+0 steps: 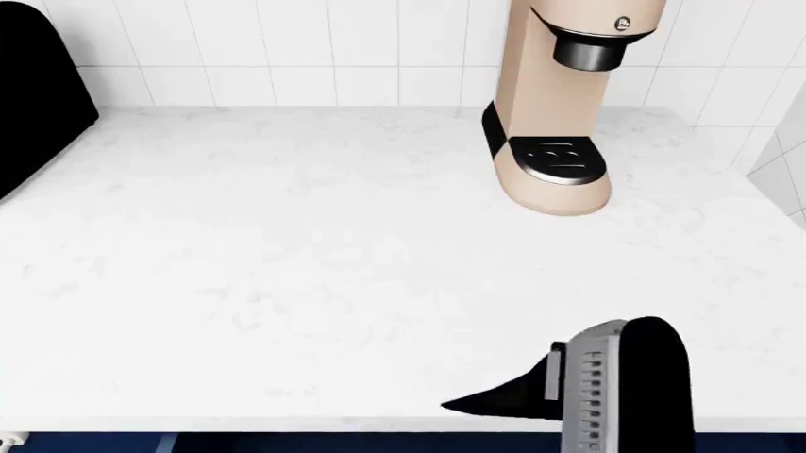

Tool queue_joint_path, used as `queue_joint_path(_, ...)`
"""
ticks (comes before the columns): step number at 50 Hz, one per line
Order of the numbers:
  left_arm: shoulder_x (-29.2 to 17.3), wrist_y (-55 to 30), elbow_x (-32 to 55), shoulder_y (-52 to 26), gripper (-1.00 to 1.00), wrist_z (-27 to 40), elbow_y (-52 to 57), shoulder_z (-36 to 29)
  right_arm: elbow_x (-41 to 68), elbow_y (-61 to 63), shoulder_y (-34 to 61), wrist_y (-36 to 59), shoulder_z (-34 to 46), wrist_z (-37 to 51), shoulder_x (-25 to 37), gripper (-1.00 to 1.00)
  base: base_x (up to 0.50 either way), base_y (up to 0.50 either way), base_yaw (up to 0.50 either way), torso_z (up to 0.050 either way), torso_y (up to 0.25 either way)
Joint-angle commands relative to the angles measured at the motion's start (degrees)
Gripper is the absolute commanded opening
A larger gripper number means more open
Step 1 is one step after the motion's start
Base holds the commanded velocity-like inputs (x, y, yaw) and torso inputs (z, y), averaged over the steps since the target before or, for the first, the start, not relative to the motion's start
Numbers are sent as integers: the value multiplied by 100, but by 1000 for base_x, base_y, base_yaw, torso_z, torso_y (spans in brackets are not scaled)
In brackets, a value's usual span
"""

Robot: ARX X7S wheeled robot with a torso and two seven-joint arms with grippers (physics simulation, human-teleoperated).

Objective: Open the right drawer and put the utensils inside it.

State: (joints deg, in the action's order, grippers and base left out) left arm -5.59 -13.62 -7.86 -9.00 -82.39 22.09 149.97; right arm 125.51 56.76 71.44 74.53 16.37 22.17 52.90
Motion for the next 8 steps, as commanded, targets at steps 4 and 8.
queue_joint_path(4, -4, -98, 16, 26, 100, 6, 41, -9, 805, -302, 1204, -532, -8, 332, 373, 100, 0, 0, 0, 0, 0)
queue_joint_path(8, 1, -116, 29, 23, 100, 0, 68, -11, 823, -371, 1325, -577, -88, 353, 422, 100, 0, 0, 0, 0, 0)
